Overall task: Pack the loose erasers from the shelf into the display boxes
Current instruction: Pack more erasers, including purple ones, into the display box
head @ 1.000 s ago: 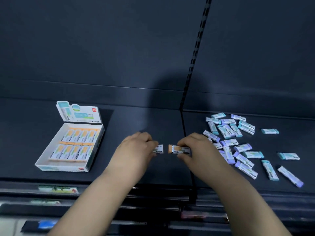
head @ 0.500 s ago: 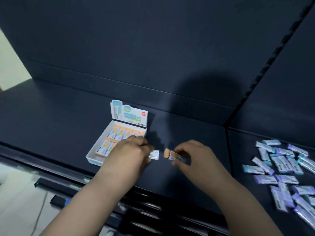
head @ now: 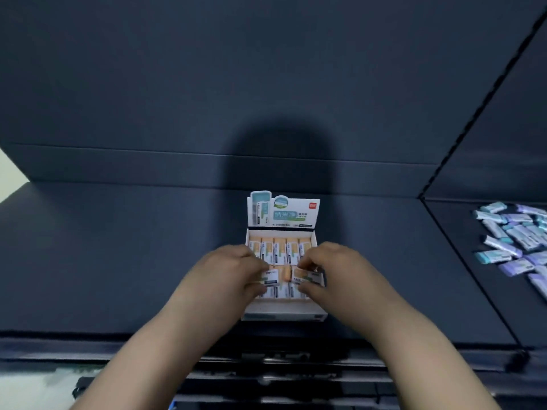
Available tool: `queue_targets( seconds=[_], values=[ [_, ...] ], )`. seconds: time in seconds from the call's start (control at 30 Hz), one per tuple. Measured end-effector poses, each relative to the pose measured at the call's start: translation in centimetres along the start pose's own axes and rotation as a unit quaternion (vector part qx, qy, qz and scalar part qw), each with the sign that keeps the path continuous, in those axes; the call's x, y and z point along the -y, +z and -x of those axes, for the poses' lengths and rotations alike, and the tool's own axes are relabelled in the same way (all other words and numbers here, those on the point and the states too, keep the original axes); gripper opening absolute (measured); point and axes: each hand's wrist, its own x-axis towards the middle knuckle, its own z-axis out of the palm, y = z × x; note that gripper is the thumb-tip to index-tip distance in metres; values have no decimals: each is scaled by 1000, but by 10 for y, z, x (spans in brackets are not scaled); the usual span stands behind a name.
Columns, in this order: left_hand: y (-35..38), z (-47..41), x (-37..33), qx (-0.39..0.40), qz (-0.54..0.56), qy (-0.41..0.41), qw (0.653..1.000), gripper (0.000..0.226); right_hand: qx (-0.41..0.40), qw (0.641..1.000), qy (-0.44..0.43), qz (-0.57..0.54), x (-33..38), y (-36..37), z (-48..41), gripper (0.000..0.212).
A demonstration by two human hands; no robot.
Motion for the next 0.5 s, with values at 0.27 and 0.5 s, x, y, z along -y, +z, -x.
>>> queue_targets(
  seconds=[0.27, 0.5],
  values=[
    [13, -11, -5, 134, -100, 28, 986, 22, 48, 993, 60, 93, 3, 9, 8, 28],
    [10, -15, -15, 199, -212, 45, 956, 8, 124, 980, 103, 117, 7, 8, -3, 25]
  ],
)
